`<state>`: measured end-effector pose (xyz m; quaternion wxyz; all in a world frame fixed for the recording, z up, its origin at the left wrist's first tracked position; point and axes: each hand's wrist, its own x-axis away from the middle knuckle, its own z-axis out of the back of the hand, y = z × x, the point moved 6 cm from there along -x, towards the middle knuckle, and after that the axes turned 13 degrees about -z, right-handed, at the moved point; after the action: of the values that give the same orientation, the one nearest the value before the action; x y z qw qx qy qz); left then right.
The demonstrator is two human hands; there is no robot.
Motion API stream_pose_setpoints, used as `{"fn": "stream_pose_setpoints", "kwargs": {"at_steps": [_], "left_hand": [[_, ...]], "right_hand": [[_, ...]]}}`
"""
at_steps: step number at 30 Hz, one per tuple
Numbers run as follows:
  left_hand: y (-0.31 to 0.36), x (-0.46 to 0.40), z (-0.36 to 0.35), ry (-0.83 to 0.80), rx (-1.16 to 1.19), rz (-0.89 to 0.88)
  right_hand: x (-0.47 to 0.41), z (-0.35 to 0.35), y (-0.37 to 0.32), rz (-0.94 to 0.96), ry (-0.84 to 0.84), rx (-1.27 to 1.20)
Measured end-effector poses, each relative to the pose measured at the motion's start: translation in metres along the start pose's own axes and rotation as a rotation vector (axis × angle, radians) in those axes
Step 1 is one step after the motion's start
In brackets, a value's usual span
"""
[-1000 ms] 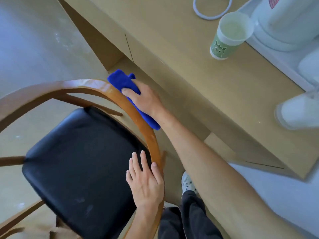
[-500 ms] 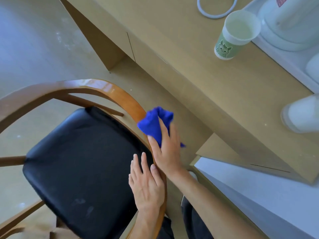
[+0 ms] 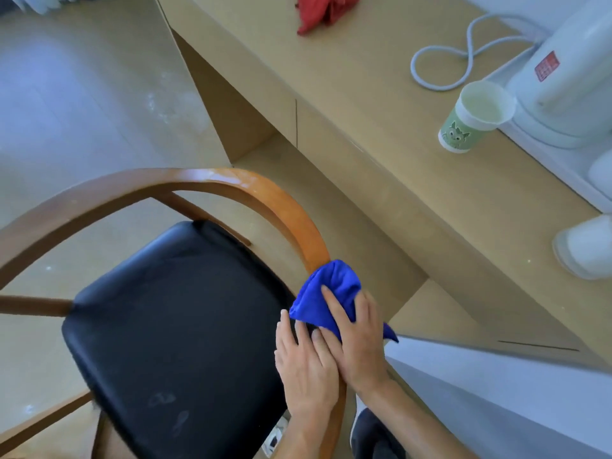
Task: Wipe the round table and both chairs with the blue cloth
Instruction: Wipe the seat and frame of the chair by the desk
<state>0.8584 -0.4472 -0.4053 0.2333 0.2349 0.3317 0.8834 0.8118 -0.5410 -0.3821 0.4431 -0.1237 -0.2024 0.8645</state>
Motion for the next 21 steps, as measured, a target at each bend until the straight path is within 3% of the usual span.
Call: {"fn": "stream_pose_setpoints", "kwargs": {"at_steps": [4, 8, 14, 21], "left_hand": [[-0.001, 0.002, -0.001, -0.049, -0.031, -0.018], [-0.002, 0.005, 0.004, -0.069, 0.058, -0.034], [0.009, -0.004, 0.04, 0.16, 0.142, -0.096], [-0.018, -0.053, 0.098, 0.269, 0.24, -0.044]], "right_hand": [[-0.092, 0.011, -0.055, 0.113, 0.138, 0.157], [-0.162, 0.007, -0.121, 0.242, 0.007, 0.376], [-0.171, 0.002, -0.155, 0.383, 0.033, 0.539], [-0.194, -0.028, -0.203, 0.585, 0.053, 0.641]]}}
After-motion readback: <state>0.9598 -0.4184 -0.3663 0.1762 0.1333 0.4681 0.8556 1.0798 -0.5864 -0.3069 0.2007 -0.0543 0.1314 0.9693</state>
